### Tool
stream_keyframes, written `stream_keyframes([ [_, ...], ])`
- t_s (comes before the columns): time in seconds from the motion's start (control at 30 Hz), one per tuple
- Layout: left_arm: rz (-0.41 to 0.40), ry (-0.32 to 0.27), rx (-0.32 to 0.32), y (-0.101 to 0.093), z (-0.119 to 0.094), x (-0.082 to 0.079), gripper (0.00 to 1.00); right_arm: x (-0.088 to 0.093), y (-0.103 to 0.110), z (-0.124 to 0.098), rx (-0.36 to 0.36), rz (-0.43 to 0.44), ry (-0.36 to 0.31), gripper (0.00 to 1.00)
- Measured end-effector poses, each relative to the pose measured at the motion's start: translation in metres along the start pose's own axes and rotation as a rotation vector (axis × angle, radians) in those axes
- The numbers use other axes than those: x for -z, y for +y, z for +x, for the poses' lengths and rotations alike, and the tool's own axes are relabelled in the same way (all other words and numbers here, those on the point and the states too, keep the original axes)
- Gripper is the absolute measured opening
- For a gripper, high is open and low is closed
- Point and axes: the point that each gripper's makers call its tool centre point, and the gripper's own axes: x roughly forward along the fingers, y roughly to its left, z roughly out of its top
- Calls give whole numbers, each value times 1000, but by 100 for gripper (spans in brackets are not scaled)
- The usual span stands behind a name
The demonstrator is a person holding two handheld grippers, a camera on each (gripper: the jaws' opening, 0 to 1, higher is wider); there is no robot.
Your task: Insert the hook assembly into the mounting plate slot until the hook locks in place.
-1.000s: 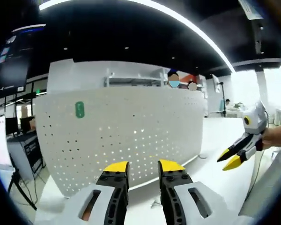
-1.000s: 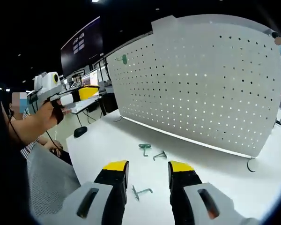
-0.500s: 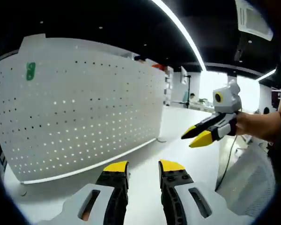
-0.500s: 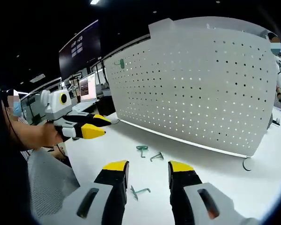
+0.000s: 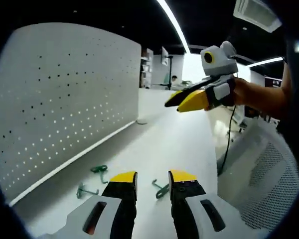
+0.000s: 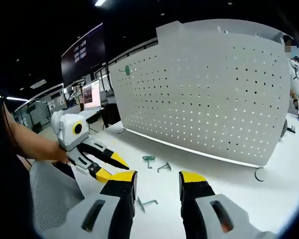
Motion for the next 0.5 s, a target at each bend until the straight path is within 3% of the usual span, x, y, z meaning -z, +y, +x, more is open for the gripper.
stream_keyframes([
  [0.5, 37, 108, 76, -8, 30, 31, 23, 7, -5, -3, 18, 20, 5, 32],
])
